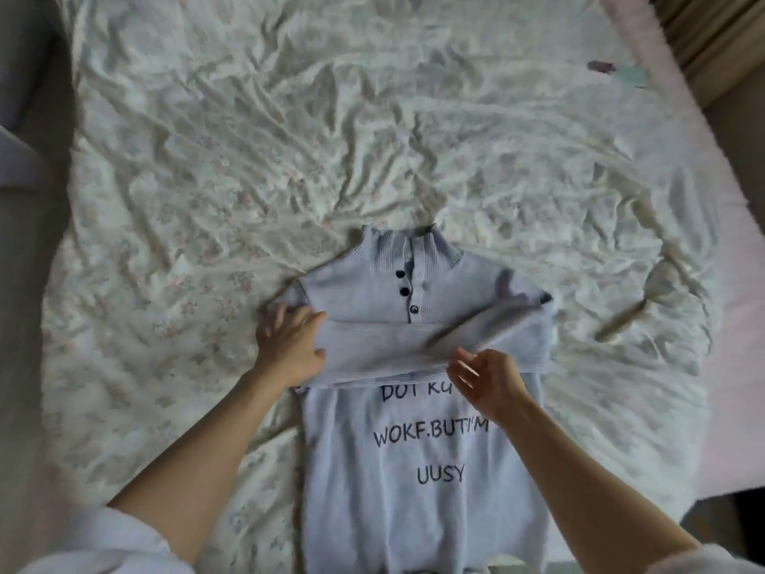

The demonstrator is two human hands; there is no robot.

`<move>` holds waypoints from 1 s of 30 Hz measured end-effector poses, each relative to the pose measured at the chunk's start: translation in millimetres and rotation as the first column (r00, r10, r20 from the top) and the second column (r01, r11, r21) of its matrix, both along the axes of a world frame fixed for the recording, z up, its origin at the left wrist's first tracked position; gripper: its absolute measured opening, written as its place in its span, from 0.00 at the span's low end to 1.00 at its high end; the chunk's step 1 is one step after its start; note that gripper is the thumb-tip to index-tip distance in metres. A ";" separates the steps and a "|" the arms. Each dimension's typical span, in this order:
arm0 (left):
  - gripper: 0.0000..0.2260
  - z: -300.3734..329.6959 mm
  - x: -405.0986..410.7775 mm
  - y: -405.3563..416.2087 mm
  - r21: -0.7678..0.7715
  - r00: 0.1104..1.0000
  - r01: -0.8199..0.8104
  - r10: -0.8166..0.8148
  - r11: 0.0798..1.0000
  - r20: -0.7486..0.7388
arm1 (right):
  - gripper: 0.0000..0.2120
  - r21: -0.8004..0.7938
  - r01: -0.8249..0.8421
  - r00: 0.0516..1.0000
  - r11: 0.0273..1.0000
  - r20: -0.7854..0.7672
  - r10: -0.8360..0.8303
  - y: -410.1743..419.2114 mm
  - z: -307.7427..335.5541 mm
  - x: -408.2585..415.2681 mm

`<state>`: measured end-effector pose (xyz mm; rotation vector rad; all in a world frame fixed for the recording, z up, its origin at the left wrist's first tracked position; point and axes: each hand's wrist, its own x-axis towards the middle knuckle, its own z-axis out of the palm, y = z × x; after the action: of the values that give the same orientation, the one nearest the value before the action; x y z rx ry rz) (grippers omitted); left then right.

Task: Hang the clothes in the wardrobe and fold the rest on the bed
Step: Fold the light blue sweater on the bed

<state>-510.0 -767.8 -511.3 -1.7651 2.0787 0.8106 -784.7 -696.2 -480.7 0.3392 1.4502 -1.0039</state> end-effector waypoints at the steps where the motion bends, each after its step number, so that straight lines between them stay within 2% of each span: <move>1: 0.28 -2.9 -3.6 -3.7 -0.018 0.999 0.046 -0.046 0.999 0.026 | 0.08 0.035 -0.065 0.997 0.997 -0.036 0.066 -0.7 -3.8 -4.6; 4: 0.26 -11.3 -9.6 -10.8 -0.047 0.987 0.100 -0.093 0.994 0.130 | 0.05 0.103 -0.105 0.984 0.989 -0.133 0.119 -3.2 -15.8 -14.3; 7: 0.23 -17.2 -14.3 -18.0 -0.073 0.967 0.116 -0.096 0.991 0.236 | 0.02 0.080 0.010 0.981 0.997 -0.194 0.006 -5.8 -29.1 -21.7; 10: 0.18 -18.9 -12.2 -14.8 -0.119 0.977 0.098 -0.074 0.988 0.198 | 0.03 0.029 0.096 0.975 0.995 -0.203 -0.088 -9.3 -32.3 -26.3; 13: 0.14 -15.8 -9.0 -7.3 -0.237 0.991 -0.017 0.049 0.971 0.128 | 0.07 -0.016 0.076 0.976 0.997 -0.204 -0.078 -9.2 -32.0 -33.8; 15: 0.14 -13.2 -8.1 -2.2 -0.264 0.981 -0.096 0.136 0.960 0.137 | 0.02 -0.042 0.096 0.961 0.994 -0.255 -0.104 -8.9 -31.1 -40.6; 18: 0.12 -9.8 -15.6 7.7 -0.326 0.970 -0.180 0.223 0.928 0.100 | 0.04 -0.048 0.104 0.927 0.993 -0.357 -0.114 -8.6 -29.8 -52.2; 19: 0.12 -8.9 -20.4 11.4 -0.365 0.973 -0.175 0.217 0.915 0.078 | 0.05 -0.014 0.078 0.906 0.997 -0.415 -0.076 -7.9 -31.4 -56.9; 21: 0.20 -10.1 -32.5 18.0 -0.422 0.988 -0.120 0.151 0.899 0.041 | 0.07 0.082 0.018 0.848 0.996 -0.528 0.028 -6.7 -36.3 -66.1; 24: 0.28 -13.1 -52.3 29.5 -0.417 0.998 0.056 -0.052 0.907 0.021 | 0.18 0.155 0.033 0.774 0.987 -0.629 0.073 -7.3 -39.9 -75.6; 26: 0.28 -17.7 -64.5 37.7 -0.388 0.991 0.123 -0.132 0.913 0.003 | 0.23 0.199 0.028 0.663 0.980 -0.737 0.131 -6.9 -38.8 -78.2; 27: 0.27 -20.3 -70.4 41.7 -0.373 0.989 0.132 -0.145 0.918 -0.005 | 0.24 0.231 -0.018 0.553 0.973 -0.808 0.202 -6.9 -38.0 -77.7; 29: 0.28 -27.0 -82.0 51.4 -0.351 0.986 0.149 -0.165 0.924 -0.015 | 0.25 0.303 -0.200 0.231 0.932 -0.909 0.346 -6.3 -35.8 -71.4; 30: 0.28 -31.7 -87.5 56.6 -0.345 0.984 0.159 -0.176 0.925 -0.018 | 0.26 0.346 -0.346 0.057 0.872 -0.920 0.388 -5.5 -36.2 -65.3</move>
<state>-597.5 -711.1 -543.0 -1.7079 2.4864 0.4677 -850.0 -701.7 -516.9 -0.9177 2.5786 -0.6996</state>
